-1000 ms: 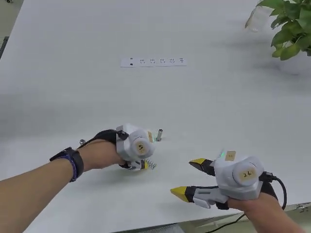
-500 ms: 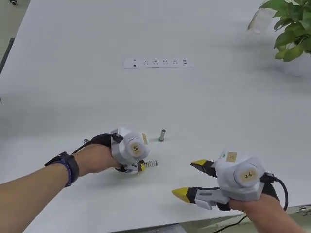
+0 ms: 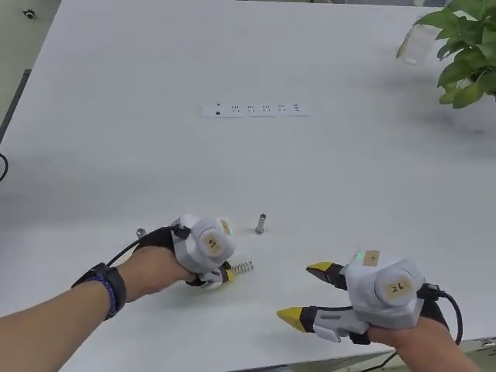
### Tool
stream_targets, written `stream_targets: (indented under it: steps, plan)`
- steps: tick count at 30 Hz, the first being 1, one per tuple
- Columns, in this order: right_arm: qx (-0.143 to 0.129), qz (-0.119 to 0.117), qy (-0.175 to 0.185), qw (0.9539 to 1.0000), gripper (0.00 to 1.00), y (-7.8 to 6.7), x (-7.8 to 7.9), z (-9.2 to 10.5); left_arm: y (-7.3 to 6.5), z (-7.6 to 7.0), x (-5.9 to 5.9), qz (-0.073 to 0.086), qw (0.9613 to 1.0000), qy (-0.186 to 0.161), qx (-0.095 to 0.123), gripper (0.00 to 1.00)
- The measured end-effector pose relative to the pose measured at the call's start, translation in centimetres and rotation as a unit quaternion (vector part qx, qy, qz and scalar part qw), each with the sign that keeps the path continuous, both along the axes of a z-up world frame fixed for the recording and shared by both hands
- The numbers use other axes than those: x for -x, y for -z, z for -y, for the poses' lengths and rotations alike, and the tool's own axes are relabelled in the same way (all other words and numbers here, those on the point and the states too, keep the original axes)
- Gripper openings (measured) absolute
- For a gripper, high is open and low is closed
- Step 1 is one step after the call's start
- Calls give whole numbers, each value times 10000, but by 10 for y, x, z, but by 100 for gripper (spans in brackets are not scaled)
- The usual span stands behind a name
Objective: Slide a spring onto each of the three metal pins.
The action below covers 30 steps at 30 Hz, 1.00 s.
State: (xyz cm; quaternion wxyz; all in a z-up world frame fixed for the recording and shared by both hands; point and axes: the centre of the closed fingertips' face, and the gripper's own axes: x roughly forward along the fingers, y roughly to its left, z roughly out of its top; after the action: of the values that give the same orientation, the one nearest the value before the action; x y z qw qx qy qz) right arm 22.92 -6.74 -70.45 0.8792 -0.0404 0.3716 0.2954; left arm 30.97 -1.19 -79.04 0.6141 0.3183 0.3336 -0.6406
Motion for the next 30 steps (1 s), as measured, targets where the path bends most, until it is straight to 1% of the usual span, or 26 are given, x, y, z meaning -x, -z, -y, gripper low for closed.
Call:
stream_targets:
  steps: [2,7,9,10,15,24,27,30]
  plan:
    - [3,-4,-33,10000,53,0,0,-2,-3,-3,1,2,10000,-46,35,2]
    - [-33,8,-78,10000,53,-1,-2,-6,-9,-13,2,69,9998,-139,88,2]
    - [-39,17,-127,9999,53,-2,-2,-9,-13,-20,3,91,9996,-223,136,2]
    - [-41,20,-138,9999,53,-1,-2,-10,-14,-21,4,99,9996,-237,146,2]
    - [-43,21,-218,9998,52,-2,-2,-15,-19,-36,8,151,9991,-346,190,2]
    - [-38,47,-326,9995,52,-3,-2,-21,-27,-61,9,234,9978,-580,239,2]
    - [-38,47,-345,9994,52,-2,-2,-22,-29,-66,8,264,9974,-627,253,2]
    - [-24,52,-384,9992,52,-3,-2,-24,-35,-71,7,303,9967,-697,292,2]
